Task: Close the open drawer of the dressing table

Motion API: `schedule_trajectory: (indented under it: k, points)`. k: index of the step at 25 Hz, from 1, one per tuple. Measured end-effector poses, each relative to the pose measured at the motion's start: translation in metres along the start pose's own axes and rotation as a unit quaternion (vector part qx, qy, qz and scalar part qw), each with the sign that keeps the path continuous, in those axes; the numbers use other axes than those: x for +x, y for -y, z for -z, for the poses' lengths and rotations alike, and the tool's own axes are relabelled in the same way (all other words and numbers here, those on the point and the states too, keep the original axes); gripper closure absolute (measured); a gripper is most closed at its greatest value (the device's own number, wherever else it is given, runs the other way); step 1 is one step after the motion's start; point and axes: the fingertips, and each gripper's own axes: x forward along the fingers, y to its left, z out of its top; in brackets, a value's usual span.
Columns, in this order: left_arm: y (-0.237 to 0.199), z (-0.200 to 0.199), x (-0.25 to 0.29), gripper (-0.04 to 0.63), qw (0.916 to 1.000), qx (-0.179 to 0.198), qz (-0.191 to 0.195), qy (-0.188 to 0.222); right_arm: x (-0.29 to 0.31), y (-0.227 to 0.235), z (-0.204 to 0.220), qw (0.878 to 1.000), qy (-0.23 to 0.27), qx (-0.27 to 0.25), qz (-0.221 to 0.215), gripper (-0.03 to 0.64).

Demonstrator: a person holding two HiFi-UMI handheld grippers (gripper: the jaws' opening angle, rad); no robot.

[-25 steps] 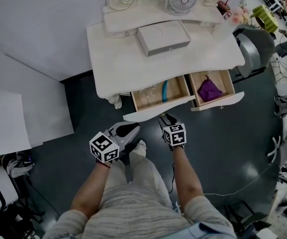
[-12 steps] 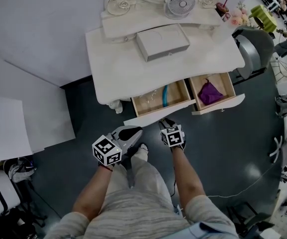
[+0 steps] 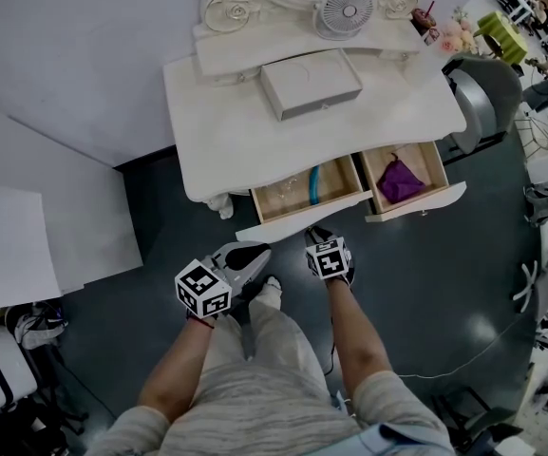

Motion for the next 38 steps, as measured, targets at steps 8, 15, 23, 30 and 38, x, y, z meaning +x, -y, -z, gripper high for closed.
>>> schedule_trajectory:
  k: [8,15,23,30,38]
  points:
    - [-0.011,-0.001,-0.005,0.566,0.9999,-0.005,-0.011,0.006,0.012,0.005,-0.021,1.0,-0.004,0.004,0.006,0.548]
    - [-0.018,-0.004,-0.009,0.566,0.9998,-0.008,-0.016,0.012,0.02,0.007,-0.039,1.0,-0.005,-0.001,0.008,0.552]
    - [-0.027,-0.008,-0.009,0.566,0.9995,-0.014,-0.022,0.016,0.037,0.015,-0.059,1.0,-0.001,0.005,0.008,0.558]
    - [-0.032,-0.011,-0.008,0.566,0.9994,-0.017,-0.024,0.018,0.049,0.019,-0.077,1.0,0.002,0.002,0.009,0.56]
    - [-0.04,-0.017,-0.007,0.568,0.9992,-0.016,-0.029,0.021,0.059,0.024,-0.096,1.0,0.009,-0.002,0.015,0.56]
